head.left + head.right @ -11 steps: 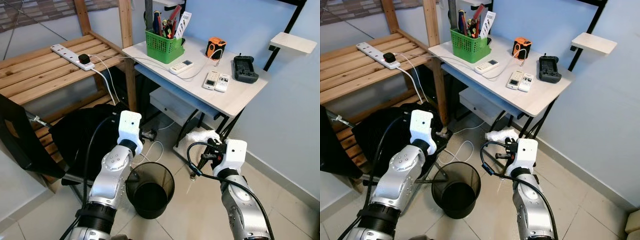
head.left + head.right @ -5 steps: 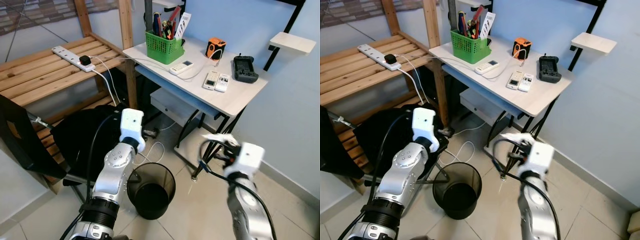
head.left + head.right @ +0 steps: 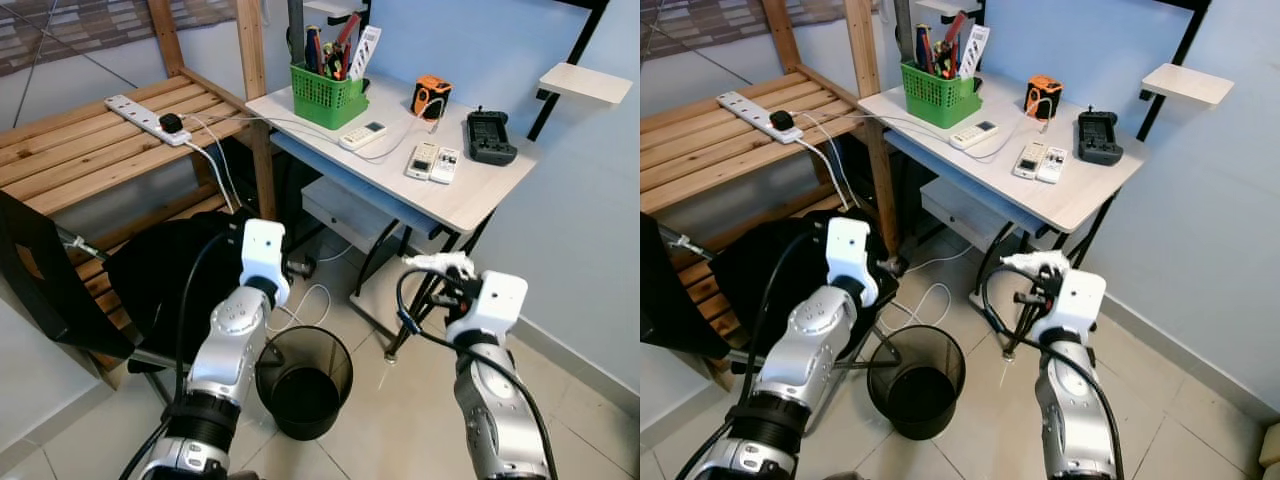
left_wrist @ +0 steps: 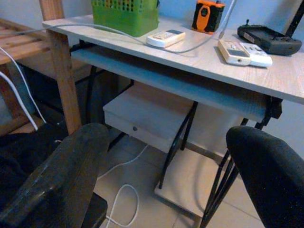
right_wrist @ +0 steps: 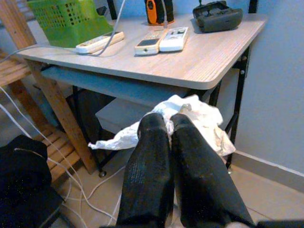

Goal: Clean up the room

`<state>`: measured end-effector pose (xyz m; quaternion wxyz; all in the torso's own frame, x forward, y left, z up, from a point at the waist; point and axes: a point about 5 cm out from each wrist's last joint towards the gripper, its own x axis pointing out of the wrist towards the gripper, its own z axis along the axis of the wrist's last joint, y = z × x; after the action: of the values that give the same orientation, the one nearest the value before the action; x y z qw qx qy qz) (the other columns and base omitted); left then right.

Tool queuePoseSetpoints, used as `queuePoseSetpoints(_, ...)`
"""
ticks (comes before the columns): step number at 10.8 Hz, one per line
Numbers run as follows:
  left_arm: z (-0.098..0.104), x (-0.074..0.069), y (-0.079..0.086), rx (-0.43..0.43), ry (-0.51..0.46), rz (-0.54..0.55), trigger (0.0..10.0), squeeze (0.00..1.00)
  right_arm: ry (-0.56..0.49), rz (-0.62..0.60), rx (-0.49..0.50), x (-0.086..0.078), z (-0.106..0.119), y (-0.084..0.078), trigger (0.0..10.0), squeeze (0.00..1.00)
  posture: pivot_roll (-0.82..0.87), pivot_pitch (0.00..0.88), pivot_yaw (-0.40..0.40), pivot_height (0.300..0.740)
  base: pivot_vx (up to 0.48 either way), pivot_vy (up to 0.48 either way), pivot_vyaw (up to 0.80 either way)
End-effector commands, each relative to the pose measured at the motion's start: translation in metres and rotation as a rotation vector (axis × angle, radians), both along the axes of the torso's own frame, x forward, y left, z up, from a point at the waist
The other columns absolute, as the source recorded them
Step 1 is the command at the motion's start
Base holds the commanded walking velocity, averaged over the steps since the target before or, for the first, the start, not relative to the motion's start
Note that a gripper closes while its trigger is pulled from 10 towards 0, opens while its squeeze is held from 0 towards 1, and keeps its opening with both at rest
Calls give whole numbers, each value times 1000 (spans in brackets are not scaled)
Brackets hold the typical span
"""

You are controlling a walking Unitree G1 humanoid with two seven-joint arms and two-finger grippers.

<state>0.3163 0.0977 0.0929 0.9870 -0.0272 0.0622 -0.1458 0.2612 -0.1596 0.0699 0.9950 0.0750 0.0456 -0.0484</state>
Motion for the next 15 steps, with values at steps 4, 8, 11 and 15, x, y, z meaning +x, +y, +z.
queuePoseSetpoints(4,1,4,1,-11,-8,10,10000,0,61,44,-26,5,-4,5,10000,0,0,0,1,740,-142,0,0)
queuePoseSetpoints(8,2,5,-1,-14,-13,7,10000,0,67,45,-43,8,-6,5,10000,0,8,0,-5,690,0,0,100)
queuePoseSetpoints(11,3,6,-2,-11,-15,7,10000,0,74,54,-39,12,-7,7,10000,0,18,0,-8,647,0,0,0)
queuePoseSetpoints(15,4,8,-4,4,-23,-16,10000,0,55,57,-72,14,-6,9,10000,0,22,0,-9,594,0,0,0)
